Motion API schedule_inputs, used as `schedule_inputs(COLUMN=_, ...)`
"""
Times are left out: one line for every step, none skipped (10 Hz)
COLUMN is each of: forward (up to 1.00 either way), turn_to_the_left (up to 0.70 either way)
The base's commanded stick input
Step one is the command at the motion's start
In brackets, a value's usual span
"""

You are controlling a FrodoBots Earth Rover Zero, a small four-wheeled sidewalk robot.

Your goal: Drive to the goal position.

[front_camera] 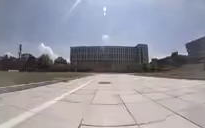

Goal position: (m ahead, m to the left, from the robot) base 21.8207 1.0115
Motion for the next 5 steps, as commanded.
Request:
schedule_inputs(forward=0.5, turn_to_the_left=0.01)
schedule_inputs(forward=0.5, turn_to_the_left=0.01)
schedule_inputs(forward=0.5, turn_to_the_left=0.01)
schedule_inputs(forward=0.5, turn_to_the_left=0.01)
schedule_inputs(forward=0.5, turn_to_the_left=0.01)
